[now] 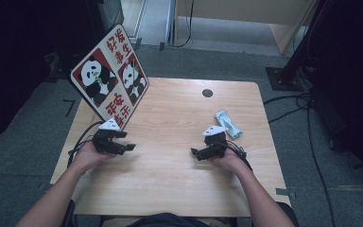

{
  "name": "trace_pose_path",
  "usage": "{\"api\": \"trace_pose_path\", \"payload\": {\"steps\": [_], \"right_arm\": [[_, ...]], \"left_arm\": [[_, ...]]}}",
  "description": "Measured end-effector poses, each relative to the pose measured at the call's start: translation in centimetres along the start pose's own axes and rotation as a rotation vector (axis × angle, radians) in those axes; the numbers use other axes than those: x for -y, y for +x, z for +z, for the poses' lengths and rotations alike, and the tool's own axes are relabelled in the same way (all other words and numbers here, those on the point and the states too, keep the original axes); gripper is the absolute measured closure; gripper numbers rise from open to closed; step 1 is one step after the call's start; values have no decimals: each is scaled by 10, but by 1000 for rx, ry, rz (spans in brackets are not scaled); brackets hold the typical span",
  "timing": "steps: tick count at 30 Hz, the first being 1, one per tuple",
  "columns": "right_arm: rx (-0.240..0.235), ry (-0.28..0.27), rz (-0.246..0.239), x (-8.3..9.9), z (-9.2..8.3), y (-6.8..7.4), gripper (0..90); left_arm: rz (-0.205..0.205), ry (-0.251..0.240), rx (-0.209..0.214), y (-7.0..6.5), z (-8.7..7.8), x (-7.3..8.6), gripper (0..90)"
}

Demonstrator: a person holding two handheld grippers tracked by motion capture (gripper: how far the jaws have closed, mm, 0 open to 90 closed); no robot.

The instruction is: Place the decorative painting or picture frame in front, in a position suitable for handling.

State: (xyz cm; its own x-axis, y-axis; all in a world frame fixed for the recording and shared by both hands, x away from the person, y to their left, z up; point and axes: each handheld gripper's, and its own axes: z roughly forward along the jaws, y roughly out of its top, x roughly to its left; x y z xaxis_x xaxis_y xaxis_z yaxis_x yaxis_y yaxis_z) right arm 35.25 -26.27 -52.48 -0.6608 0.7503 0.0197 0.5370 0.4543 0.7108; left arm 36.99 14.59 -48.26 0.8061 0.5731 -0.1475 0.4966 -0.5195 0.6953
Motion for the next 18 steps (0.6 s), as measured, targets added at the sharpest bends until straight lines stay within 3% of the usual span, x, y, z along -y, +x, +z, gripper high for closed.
{"api": "trace_pose_path", "payload": {"steps": [8, 11, 14, 18], "right_arm": [[0, 0, 0, 0, 0, 0, 0], [0, 0, 0, 0, 0, 0, 0], [0, 0, 0, 0, 0, 0, 0], [0, 0, 0, 0, 0, 0, 0]], "left_arm": [[0, 17, -2, 3, -9, 0, 311], [8, 26, 30, 4, -13, 1, 353], [41, 40, 21, 2, -15, 2, 375], [24, 34, 8, 4, -21, 3, 407]]}}
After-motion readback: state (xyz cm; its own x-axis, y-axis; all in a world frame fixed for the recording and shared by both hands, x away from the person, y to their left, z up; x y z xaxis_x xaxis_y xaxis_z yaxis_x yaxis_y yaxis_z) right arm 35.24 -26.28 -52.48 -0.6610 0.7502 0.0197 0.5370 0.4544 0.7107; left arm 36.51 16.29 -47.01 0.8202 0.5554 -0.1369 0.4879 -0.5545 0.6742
